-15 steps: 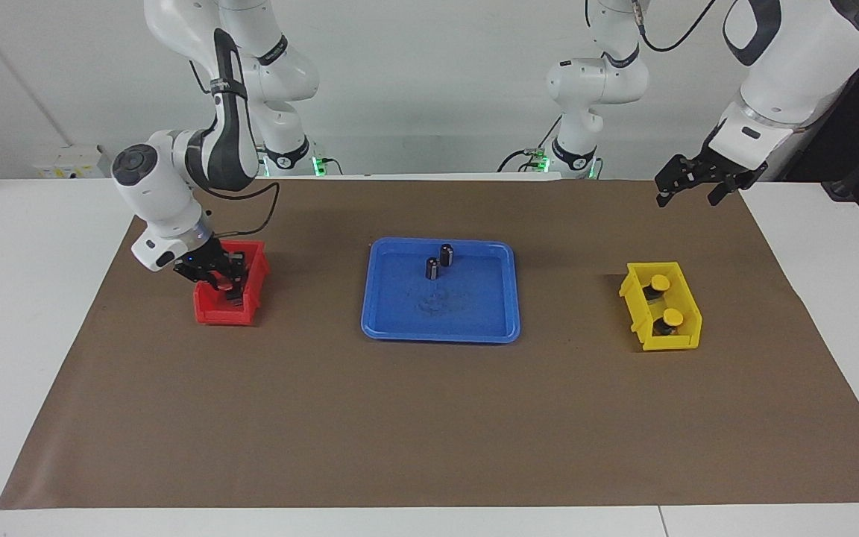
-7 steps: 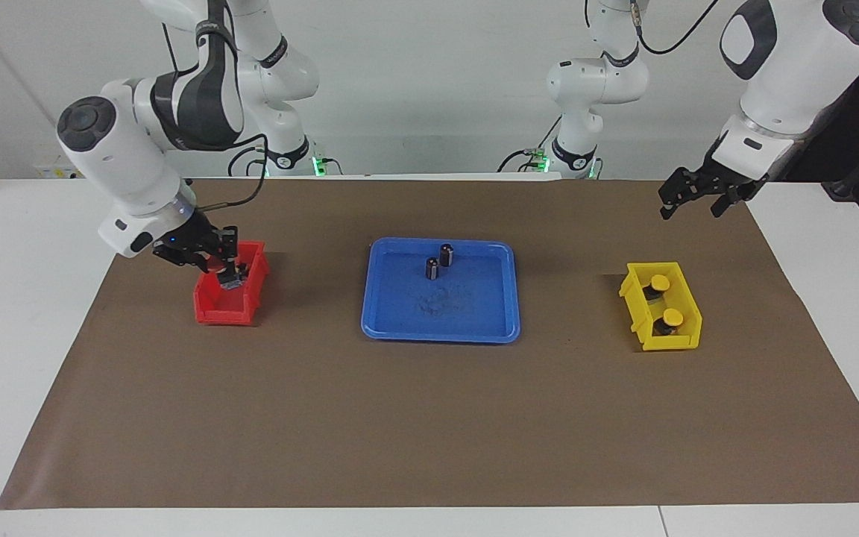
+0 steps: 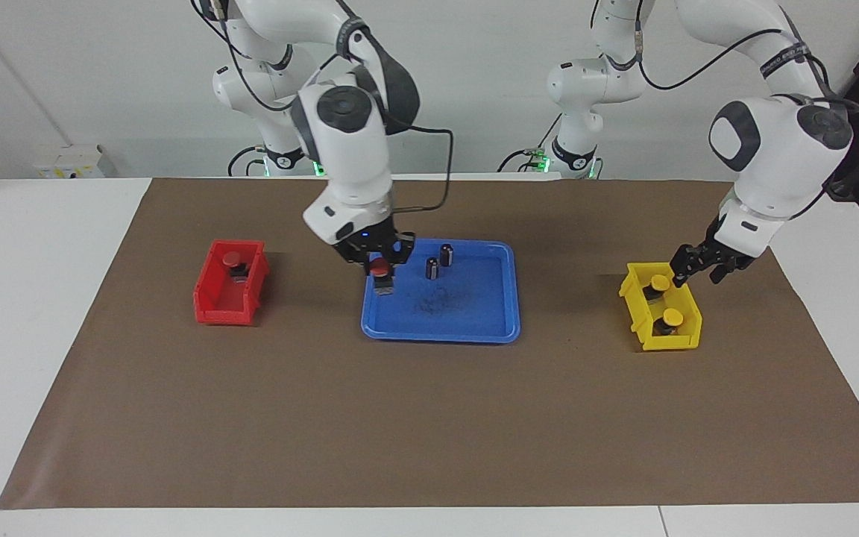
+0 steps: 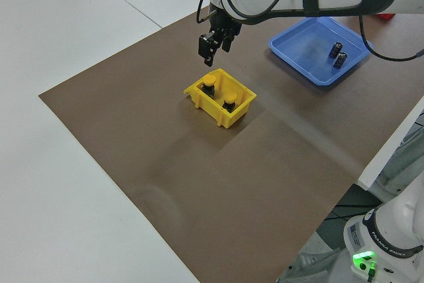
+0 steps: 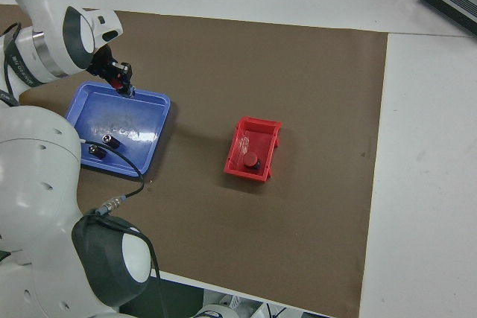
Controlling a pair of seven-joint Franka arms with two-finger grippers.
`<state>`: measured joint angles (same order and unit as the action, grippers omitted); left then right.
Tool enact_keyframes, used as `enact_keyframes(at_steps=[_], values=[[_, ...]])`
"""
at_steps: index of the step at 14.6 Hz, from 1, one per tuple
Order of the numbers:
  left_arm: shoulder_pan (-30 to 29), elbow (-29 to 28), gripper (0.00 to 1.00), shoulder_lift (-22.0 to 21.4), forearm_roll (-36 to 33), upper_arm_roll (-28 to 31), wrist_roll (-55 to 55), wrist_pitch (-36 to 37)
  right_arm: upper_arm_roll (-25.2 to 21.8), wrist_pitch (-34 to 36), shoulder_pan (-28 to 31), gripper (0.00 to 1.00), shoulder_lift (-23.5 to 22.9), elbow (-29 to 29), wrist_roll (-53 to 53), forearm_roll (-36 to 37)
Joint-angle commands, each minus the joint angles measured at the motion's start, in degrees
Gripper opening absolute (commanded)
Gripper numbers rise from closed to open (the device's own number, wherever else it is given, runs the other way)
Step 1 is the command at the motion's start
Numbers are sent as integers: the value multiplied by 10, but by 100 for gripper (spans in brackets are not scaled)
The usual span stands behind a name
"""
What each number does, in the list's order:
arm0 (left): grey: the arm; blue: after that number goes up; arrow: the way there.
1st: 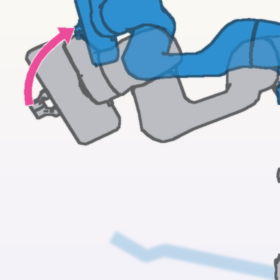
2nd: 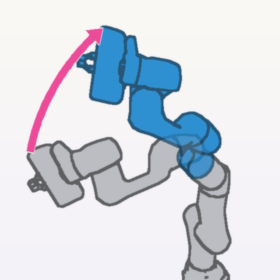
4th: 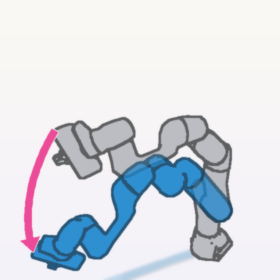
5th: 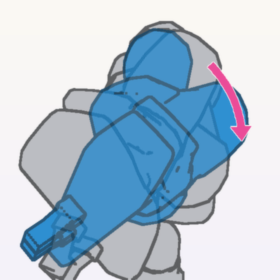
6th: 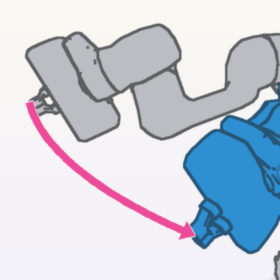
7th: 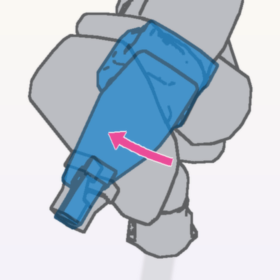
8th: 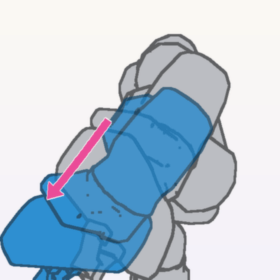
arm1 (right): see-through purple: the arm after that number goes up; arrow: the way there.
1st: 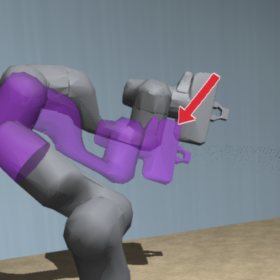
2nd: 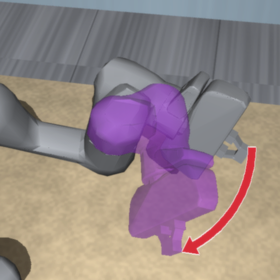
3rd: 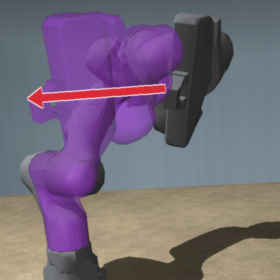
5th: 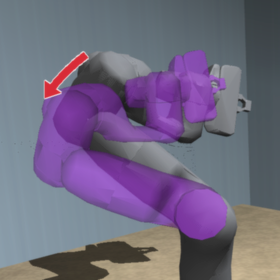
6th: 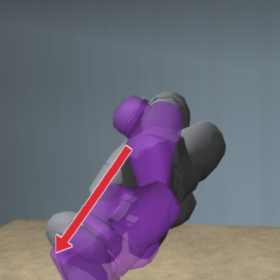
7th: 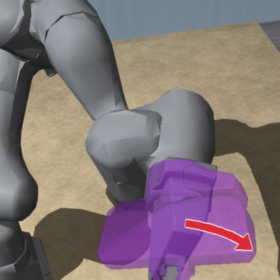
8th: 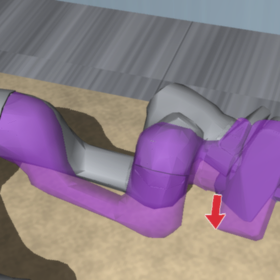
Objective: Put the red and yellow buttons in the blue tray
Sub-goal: 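Place the red button in the tray while the left gripper reaches yellow holder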
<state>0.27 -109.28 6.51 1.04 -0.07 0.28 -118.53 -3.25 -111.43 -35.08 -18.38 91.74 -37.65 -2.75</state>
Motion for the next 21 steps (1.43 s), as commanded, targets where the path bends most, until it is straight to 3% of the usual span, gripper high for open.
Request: enact_keyframes(at_steps=[1,8,9,11,13,14,16,17,18,21], values=[[3,-15,68,17,-15,0,-3,-48,-4,-36,-18,13,-46,-14,-22,19],[2,-65,67,26,-15,0,-15,-117,-4,-105,-34,17,-57,41,-44,19],[1,-66,67,29,-15,0,-15,-122,-4,-123,-35,23,-56,54,-50,19],[2,-66,67,38,-15,0,-16,-128,-4,-130,-37,44,-55,61,-58,19],[2,-70,66,39,-15,0,-15,-136,-4,-131,-36,71,-56,56,-58,19],[2,-70,63,42,-15,0,-15,-136,-4,-127,-32,75,-55,47,-56,20],[-2,-71,29,42,-15,0,-16,-136,-8,-87,-9,77,-51,-3,-49,20],[-4,-71,24,42,-15,0,-17,-136,-7,-67,14,77,-40,-10,-28,17],[-4,-74,23,42,-15,0,-17,-137,-8,-50,36,78,-9,-1,16,17],[1,-60,6,42,-15,0,-14,-115,-7,19,143,80,112,93,183,9]])
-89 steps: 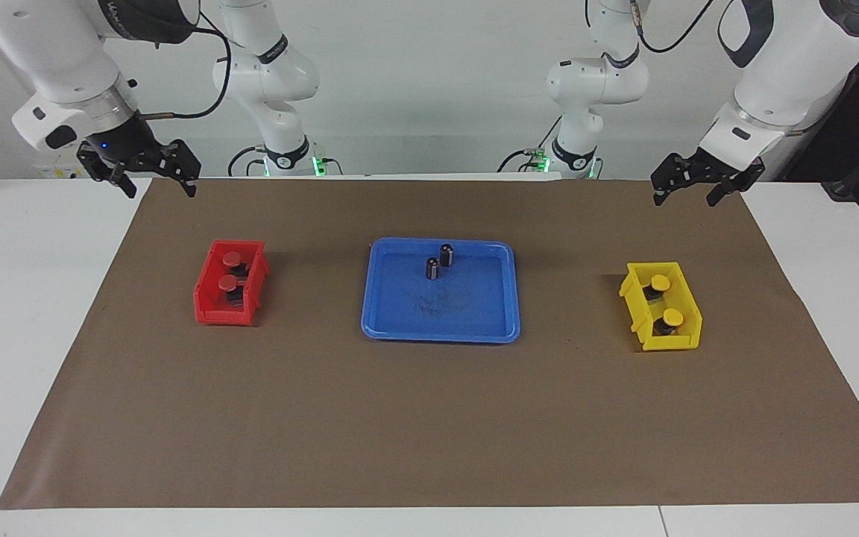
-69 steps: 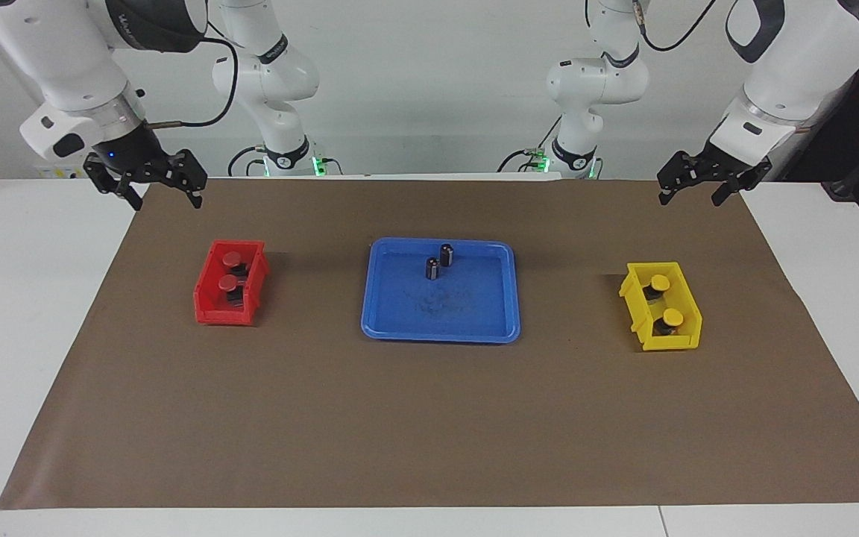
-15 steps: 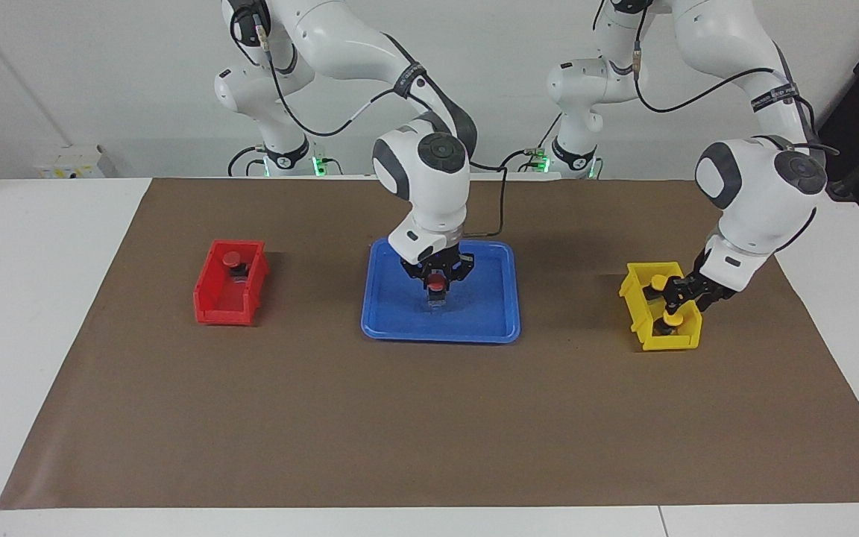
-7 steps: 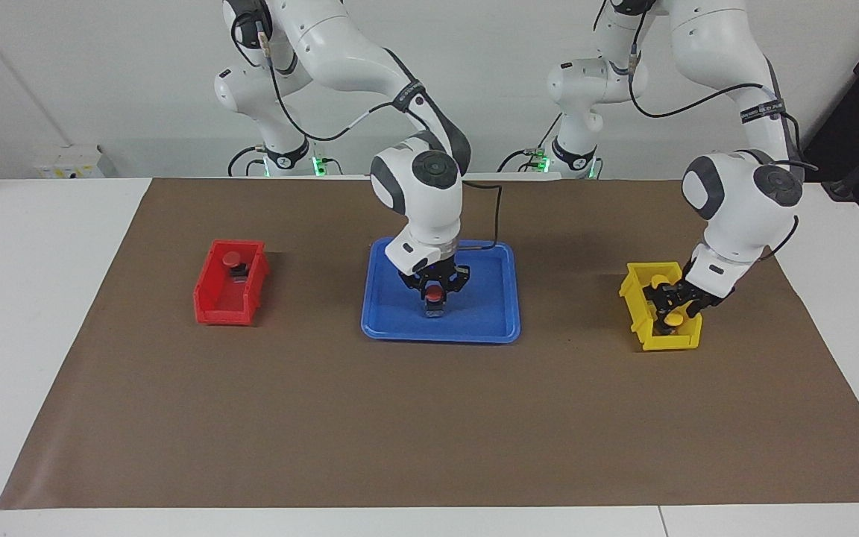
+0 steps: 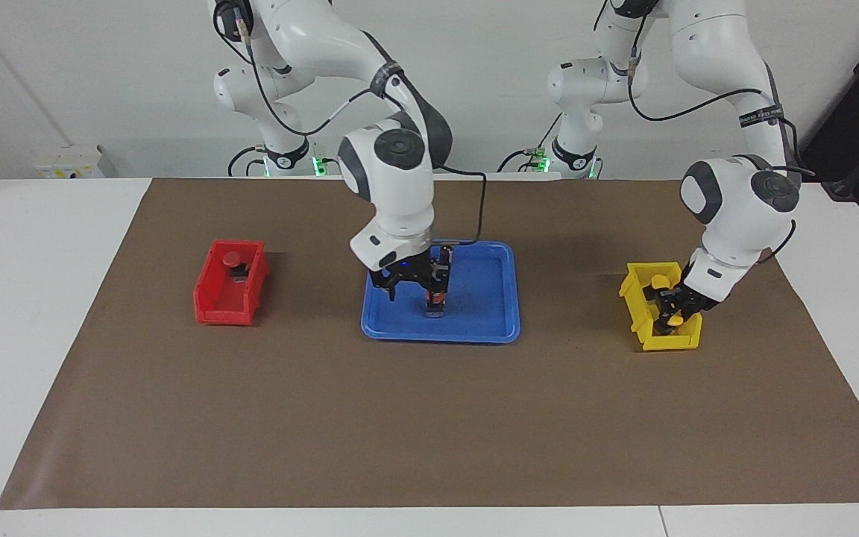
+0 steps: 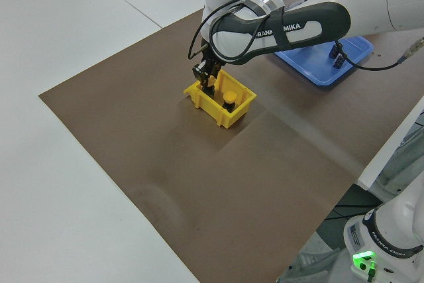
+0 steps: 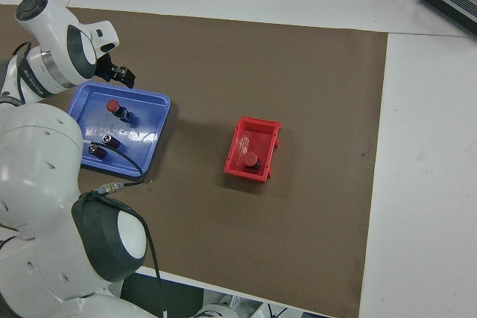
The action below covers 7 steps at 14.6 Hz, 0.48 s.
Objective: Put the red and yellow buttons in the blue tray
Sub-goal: 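Place the red button in the tray while the left gripper reaches yellow holder, then grasp a yellow button with the left gripper while the right gripper returns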
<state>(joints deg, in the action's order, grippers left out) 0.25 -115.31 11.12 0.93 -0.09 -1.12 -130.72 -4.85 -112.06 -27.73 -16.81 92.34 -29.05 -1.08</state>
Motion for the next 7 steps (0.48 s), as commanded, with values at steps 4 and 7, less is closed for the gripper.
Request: enact_keyframes(at_steps=[4,7], values=[[32,183,6,1,-32,-1,11,260,8,30,197,80,219,245,302,-11],[121,232,6,21,-54,-4,166,305,8,-43,264,73,255,345,397,-11]])
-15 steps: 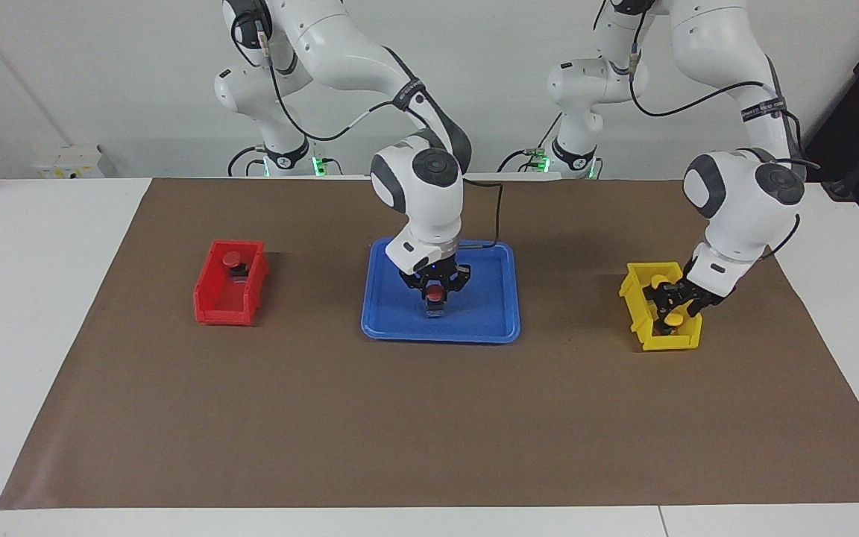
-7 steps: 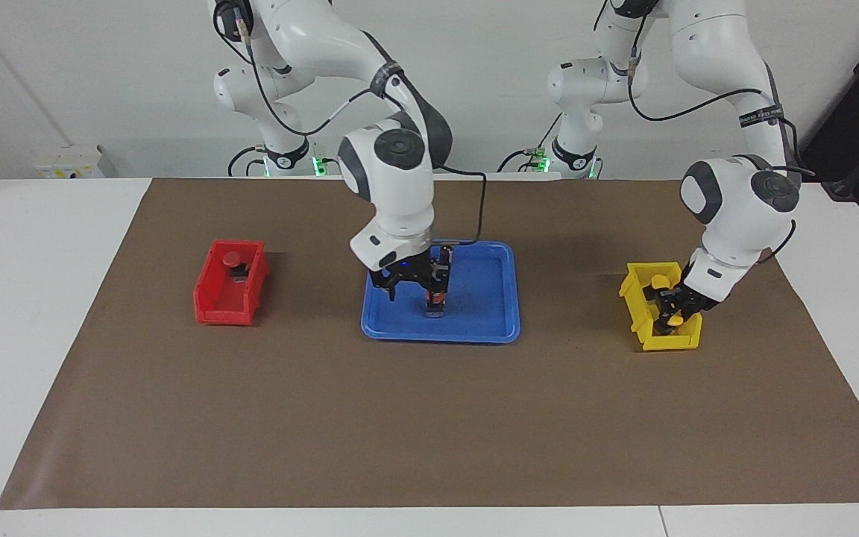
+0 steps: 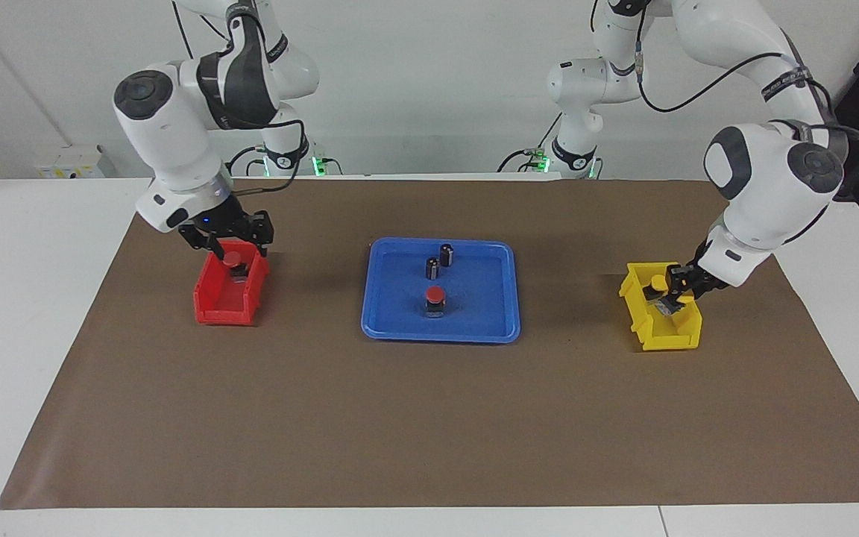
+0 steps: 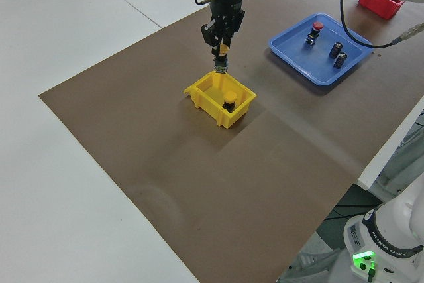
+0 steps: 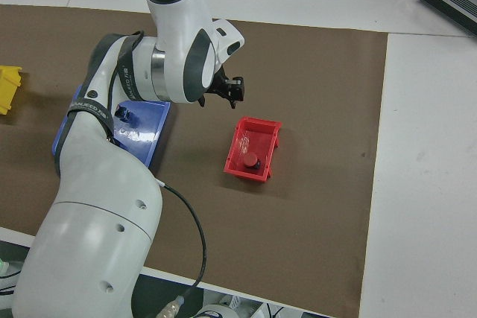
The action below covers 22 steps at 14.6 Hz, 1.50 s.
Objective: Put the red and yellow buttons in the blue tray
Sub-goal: 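Grasp a yellow button with the left gripper while the right gripper returns, then place the yellow button in the tray while the right gripper grasps red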
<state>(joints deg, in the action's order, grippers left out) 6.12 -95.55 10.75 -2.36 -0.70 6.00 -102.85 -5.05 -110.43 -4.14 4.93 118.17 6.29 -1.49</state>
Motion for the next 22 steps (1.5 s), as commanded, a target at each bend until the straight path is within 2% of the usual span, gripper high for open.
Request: enact_keyframes(at_steps=[1,3,6,13,17,18,19,20,21,22], values=[[107,29,6,23,-8,2,159,31,10,-75,38,72,45,112,47,-7],[180,10,5,17,22,2,259,7,9,-96,46,70,46,142,64,-7],[252,-35,5,22,40,1,383,-87,9,-137,48,65,41,173,68,-7],[316,-36,5,88,41,2,451,-164,9,-191,52,63,39,207,87,-7],[323,-44,6,102,41,2,456,-169,9,-203,59,63,27,218,101,-7],[324,-47,10,102,41,2,456,-167,9,-203,59,63,28,221,101,-7],[323,-46,27,102,41,2,455,-168,9,-204,59,63,30,226,100,-7],[322,-44,54,102,40,2,455,-169,9,-216,59,63,30,229,101,-7],[322,-42,68,102,40,3,455,-164,9,-227,59,63,32,239,101,-7],[323,-39,74,102,39,3,456,-162,9,-231,59,61,33,244,102,-7]])
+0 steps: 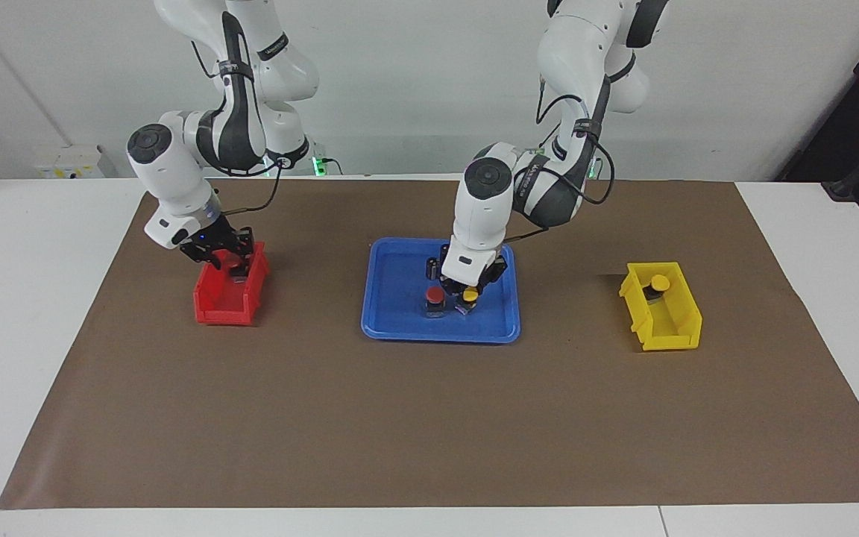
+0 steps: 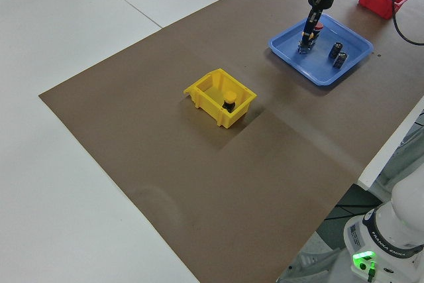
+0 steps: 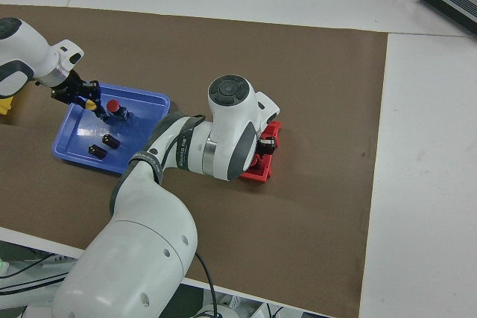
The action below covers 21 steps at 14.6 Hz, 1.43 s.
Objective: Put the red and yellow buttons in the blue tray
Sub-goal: 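Place the yellow button in the tray while the right gripper grasps red, then place the second red button in the tray with the right gripper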
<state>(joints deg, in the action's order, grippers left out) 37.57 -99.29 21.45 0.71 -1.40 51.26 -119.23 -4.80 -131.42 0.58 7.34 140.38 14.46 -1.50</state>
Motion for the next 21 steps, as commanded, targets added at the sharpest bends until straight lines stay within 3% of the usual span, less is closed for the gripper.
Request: enact_keyframes(at_steps=[1,4,7,9,12,16,18,21], values=[[8,3,76,-5,9,11,3,10,7,-20,12,59,9,22,21,-7],[-13,24,89,-38,8,13,-12,80,7,-16,12,46,10,23,21,-7],[-75,28,100,-86,8,15,-137,156,7,-11,11,23,9,19,21,-6],[-116,32,100,-106,5,15,-205,199,7,24,7,23,0,-21,30,-6],[-158,51,100,-114,-18,28,-307,254,11,161,-6,23,-48,-169,22,-6],[-260,47,100,-155,-22,29,-480,296,11,281,-105,24,-125,-370,-104,-8],[-292,46,100,-170,-22,29,-526,313,11,270,-166,24,-141,-399,-199,-8],[-310,46,100,-182,-22,29,-540,319,11,189,-262,24,-175,-399,-360,-19]])
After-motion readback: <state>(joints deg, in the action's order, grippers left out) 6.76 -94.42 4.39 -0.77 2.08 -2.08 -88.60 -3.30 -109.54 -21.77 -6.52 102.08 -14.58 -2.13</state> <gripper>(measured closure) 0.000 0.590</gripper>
